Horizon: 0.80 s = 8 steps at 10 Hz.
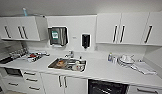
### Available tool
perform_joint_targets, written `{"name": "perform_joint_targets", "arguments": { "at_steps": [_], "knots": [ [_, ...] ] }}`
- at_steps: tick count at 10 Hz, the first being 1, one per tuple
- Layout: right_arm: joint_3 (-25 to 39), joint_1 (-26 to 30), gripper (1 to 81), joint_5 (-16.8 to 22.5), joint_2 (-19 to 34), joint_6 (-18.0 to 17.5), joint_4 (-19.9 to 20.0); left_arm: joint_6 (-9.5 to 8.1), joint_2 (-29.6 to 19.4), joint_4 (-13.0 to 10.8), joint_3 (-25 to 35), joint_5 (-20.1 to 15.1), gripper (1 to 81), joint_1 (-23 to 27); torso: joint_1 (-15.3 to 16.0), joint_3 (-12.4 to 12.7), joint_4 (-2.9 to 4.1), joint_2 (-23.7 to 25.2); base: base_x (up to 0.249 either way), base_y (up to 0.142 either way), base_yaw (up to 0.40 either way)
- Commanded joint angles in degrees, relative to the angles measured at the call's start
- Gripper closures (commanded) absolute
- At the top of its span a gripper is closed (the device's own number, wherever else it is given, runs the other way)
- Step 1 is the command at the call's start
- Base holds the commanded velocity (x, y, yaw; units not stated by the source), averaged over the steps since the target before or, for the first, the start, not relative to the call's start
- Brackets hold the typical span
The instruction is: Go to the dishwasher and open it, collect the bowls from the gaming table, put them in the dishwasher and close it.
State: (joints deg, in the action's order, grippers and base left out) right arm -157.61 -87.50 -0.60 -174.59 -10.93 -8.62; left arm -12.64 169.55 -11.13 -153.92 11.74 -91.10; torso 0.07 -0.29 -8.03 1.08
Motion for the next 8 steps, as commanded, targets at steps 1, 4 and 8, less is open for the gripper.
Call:
{"name": "perform_joint_targets", "arguments": {
  "at_steps": [1, 4, 8],
  "knots": [
    [0.1, 3.3, 1.0, 2.8, -0.3, 0.2, 0.3, 0.16, 0.2, 0.0, -1.2, -2.7, 1.0, 3.2, 0.0, 0.0, 0.00, 0.0, 0.000, 0.000, 0.366],
    [0.0, 3.7, 1.0, 2.8, -0.3, 0.3, 0.2, 0.07, 0.4, 0.0, -1.7, -2.7, 1.0, 3.9, 0.0, 0.0, 0.00, 0.0, 0.000, 0.000, 0.366],
    [-0.2, 3.8, 1.0, 2.9, -0.4, 0.3, 0.2, 0.16, 0.9, 0.0, -1.8, -2.8, 1.0, 3.9, 0.0, 0.0, 0.00, 0.0, 0.000, 0.000, 0.367]
  ]
}}
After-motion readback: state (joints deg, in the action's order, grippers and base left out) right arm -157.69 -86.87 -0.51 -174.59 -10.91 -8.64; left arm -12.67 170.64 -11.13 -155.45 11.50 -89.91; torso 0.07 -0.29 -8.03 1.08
